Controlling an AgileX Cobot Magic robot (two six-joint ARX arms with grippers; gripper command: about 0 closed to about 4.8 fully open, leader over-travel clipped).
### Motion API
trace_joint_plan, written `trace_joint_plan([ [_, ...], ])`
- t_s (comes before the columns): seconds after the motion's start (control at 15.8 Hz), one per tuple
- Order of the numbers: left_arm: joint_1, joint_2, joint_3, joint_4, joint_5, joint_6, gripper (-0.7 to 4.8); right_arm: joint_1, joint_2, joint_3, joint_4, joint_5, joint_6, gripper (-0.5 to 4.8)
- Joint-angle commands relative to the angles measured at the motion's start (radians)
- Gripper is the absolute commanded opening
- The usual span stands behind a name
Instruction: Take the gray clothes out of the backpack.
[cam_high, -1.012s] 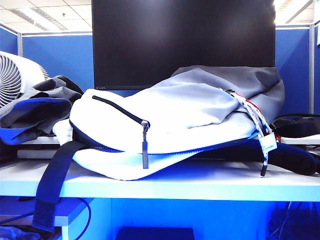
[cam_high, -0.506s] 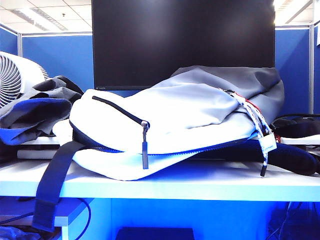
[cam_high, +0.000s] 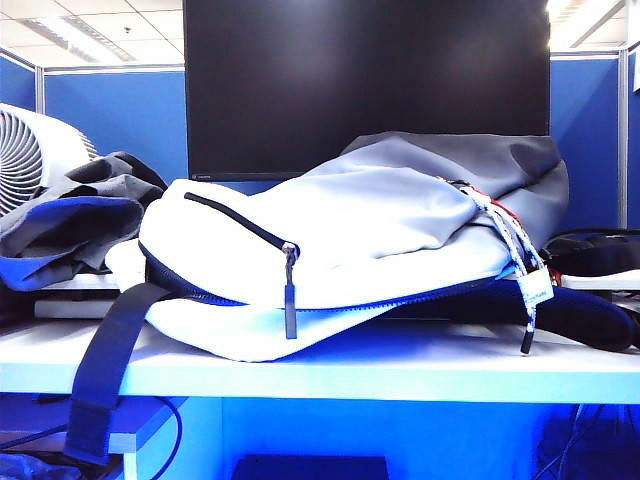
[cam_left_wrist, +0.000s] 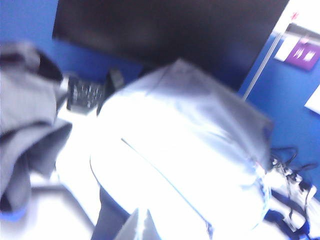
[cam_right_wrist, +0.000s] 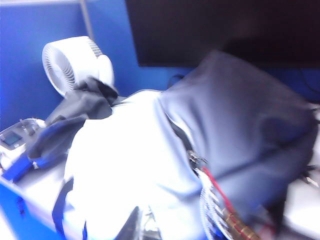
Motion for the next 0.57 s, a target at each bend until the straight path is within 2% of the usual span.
trace_joint_plan([
  [0.06, -0.002, -0.003, -0.105, 0.101, 0.048, -0.001, -0.06, 0.0, -0.028, -0.209, 0.322, -0.002, 0.006, -0.06],
  [0.19, -0.001, -0.003, -0.159, 0.162, 0.055, 0.0, -0.06, -0.003, -0.028, -0.323, 0.471, 0.004, 0.006, -0.06],
  [0.25, -0.001, -0.003, -0.176, 0.186, 0.047, 0.0, -0.06, -0.005, -0.028, -0.362, 0.482, 0.01, 0.006, -0.06],
  [0.38, 0.0, -0.003, -0.176, 0.175, 0.01, -0.001, -0.05, -0.005, -0.028, -0.365, 0.46, 0.01, 0.006, -0.06],
  [0.57, 0.0, -0.003, -0.176, 0.155, 0.011, 0.0, -0.05, -0.004, -0.028, -0.366, 0.398, 0.009, 0.006, -0.05],
])
